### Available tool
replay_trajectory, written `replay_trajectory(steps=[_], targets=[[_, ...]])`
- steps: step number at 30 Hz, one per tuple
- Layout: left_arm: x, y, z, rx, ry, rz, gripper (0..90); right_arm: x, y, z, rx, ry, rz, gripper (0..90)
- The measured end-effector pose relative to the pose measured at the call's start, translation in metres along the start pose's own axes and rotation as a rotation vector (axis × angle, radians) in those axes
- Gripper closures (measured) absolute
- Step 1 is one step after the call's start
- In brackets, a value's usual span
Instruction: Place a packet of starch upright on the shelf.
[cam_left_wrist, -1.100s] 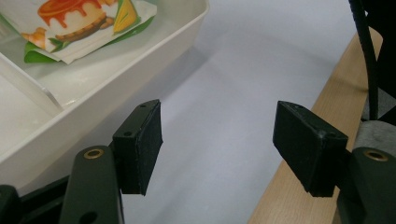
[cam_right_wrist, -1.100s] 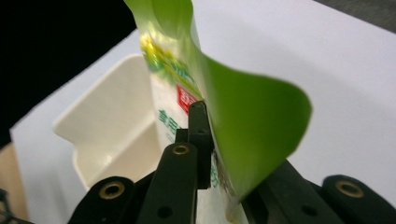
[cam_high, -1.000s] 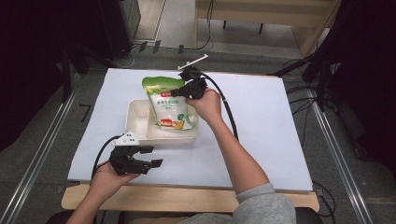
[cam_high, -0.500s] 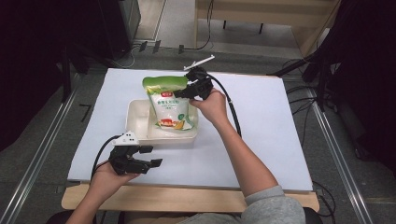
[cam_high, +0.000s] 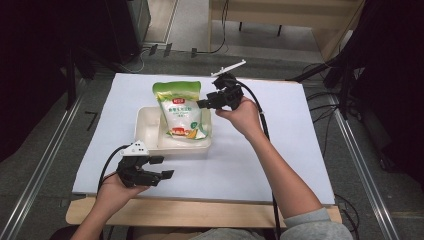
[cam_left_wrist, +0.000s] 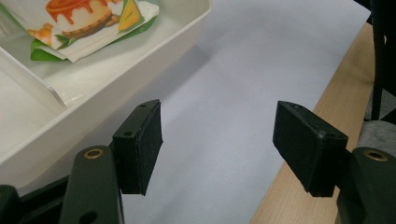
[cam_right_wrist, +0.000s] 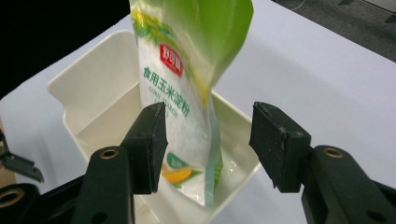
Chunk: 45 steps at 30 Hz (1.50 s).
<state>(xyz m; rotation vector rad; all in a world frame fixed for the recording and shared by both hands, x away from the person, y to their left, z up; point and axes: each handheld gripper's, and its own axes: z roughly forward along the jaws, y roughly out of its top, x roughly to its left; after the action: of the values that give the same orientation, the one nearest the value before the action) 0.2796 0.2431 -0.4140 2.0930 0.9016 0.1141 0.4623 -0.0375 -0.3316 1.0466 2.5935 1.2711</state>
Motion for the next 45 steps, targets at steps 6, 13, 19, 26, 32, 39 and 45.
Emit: replay_trajectory(steps=[6,13,19,26,32,39,45], targets=[[0.000,0.000,0.000,-0.004,-0.001,-0.003,33.5,0.002,-0.014,-0.014,-0.013,0.005,-0.009,46.7],[0.001,0.000,0.000,-0.001,0.001,-0.004,33.5,0.005,-0.039,-0.031,-0.028,0.027,-0.026,43.1],[0.001,0.000,0.000,-0.005,0.000,-0.003,33.4,0.006,-0.061,-0.048,-0.029,0.022,-0.018,42.9],[0.001,0.001,0.000,-0.006,-0.001,-0.002,33.5,0.010,-0.092,-0.065,-0.046,0.021,-0.020,40.4],[0.001,0.001,0.000,-0.006,0.001,-0.002,33.3,0.015,-0.120,-0.069,-0.050,0.027,-0.032,41.1],[0.002,0.001,0.000,-0.001,0.004,-0.004,33.3,0.015,-0.149,-0.066,-0.071,0.029,-0.037,40.9],[0.000,0.003,0.004,0.000,-0.015,0.006,33.3,0.010,-0.173,-0.053,-0.071,0.002,0.025,44.5]])
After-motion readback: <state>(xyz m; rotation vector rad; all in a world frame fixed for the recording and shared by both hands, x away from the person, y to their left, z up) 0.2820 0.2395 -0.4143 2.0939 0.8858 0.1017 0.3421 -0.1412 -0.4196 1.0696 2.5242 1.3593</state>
